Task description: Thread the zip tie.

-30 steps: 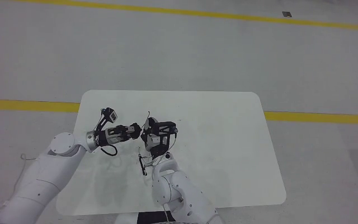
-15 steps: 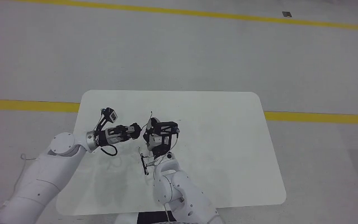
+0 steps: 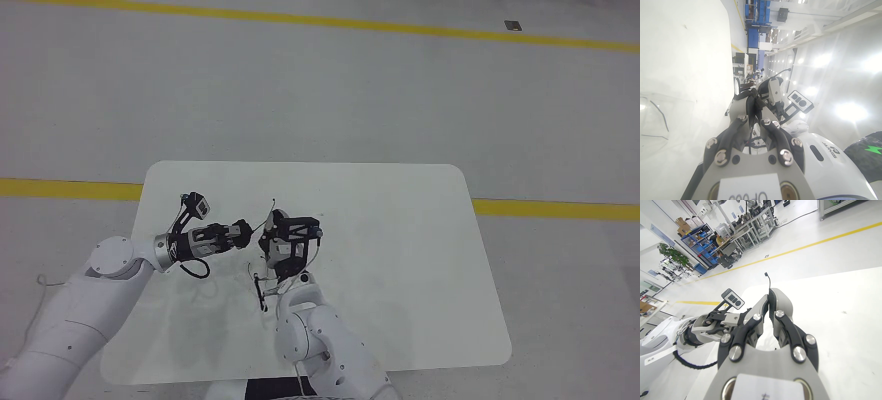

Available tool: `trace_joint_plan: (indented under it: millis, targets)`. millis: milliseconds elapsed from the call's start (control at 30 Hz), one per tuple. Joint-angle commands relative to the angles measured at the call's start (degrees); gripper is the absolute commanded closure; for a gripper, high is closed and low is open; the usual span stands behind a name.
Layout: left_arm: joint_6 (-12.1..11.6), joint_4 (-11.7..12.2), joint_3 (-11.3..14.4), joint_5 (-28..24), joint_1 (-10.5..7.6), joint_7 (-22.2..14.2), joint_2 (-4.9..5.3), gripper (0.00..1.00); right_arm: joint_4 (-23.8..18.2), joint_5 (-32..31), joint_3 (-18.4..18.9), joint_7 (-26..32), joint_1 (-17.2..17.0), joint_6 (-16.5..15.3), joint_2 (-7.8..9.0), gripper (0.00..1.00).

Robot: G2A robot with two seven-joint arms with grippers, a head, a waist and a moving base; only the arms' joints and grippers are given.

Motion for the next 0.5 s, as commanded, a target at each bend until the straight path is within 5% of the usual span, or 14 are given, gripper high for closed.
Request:
trace_joint_plan:
  millis: [0,467]
  targets:
    - [0.0,0.0,0.0,0.0,0.0,0.0,0.0,1.0,0.0,0.0,0.0,0.1,0.0,0.0,-0.06,1.0]
    - [0.0,0.0,0.0,0.0,0.0,0.0,0.0,1.0,0.2,0.9,-1.8,-0.2,1.0,0.0,0.47,1.0]
